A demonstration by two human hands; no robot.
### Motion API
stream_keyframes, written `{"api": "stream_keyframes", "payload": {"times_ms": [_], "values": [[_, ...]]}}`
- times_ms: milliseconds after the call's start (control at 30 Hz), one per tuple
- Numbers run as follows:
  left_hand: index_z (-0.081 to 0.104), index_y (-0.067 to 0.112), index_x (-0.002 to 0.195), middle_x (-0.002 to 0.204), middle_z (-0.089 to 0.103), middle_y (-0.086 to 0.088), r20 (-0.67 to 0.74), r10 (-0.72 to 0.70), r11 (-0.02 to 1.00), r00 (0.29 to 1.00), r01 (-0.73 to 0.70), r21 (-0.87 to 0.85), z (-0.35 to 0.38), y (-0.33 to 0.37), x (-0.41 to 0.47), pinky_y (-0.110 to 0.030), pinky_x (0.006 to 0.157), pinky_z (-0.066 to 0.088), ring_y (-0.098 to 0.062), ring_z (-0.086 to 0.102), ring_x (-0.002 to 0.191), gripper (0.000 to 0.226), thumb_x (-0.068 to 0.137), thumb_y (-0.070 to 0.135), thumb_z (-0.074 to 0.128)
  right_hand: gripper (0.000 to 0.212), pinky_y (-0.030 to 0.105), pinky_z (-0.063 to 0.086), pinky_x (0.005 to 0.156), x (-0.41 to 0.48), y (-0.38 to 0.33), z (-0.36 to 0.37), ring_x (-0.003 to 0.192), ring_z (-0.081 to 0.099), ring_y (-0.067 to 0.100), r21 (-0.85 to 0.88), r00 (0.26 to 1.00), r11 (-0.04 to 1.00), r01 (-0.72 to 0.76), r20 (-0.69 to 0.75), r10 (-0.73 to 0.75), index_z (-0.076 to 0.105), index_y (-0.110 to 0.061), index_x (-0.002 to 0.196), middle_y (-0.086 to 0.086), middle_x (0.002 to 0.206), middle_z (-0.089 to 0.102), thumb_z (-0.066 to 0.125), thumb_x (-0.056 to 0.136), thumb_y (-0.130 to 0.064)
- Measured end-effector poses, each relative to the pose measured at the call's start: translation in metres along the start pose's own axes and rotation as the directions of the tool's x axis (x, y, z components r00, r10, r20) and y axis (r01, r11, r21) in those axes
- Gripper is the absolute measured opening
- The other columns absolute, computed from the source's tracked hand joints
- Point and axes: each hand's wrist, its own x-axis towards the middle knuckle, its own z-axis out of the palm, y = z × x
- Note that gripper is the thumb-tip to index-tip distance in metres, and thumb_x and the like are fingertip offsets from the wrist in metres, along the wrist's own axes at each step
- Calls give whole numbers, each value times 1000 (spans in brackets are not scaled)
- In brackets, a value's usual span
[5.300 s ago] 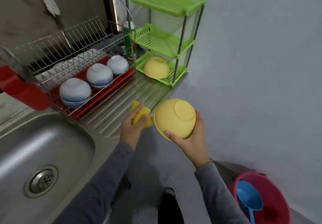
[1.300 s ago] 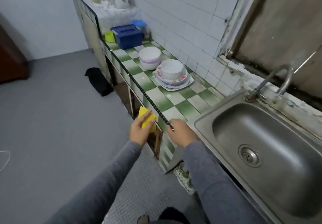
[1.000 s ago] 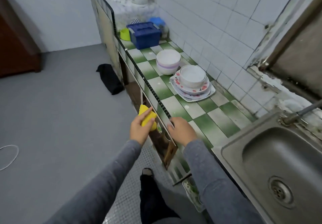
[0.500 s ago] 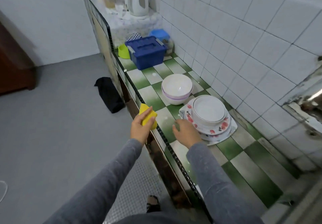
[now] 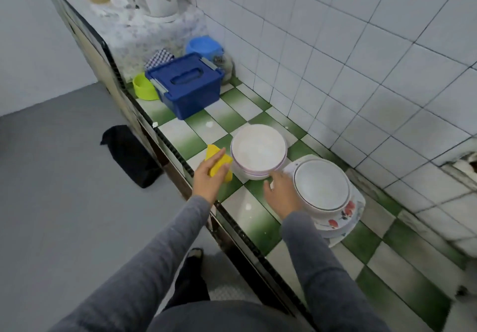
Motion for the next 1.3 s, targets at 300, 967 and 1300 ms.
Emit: {"api": "stream_keyframes", "payload": {"times_ms": [300, 967, 1300], "values": [[60, 40, 126, 132, 44, 12, 243, -92, 994, 966, 74, 83, -11, 16, 90, -36, 110, 38, -16, 43, 126, 38, 96, 19, 64, 39, 42, 39, 115, 43, -26, 5, 130, 50, 26, 324, 913, 892, -315, -154, 378, 51, -11, 141, 12, 142, 54, 50, 104, -22], [61, 38, 125, 133, 52, 2, 399, -146, 989, 905, 119, 94, -6, 10, 172, -43, 109, 45, -24, 51, 124, 42, 93, 11, 66, 34, 40, 45, 110, 89, -36, 17, 115, 58, 27, 433, 721, 759, -486, -293, 628, 65, -24, 131, 9, 130, 59, 62, 98, -18], [60, 32, 130, 137, 52, -3, 339, -122, 991, 933, 97, 91, 6, 9, 181, -42, 108, 45, -24, 51, 124, 42, 94, 11, 65, 46, 41, 40, 114, 97, -29, 15, 126, 52, 29, 392, 757, 772, -500, -236, 610, 53, -27, 144, 11, 139, 53, 52, 102, -11]]}}
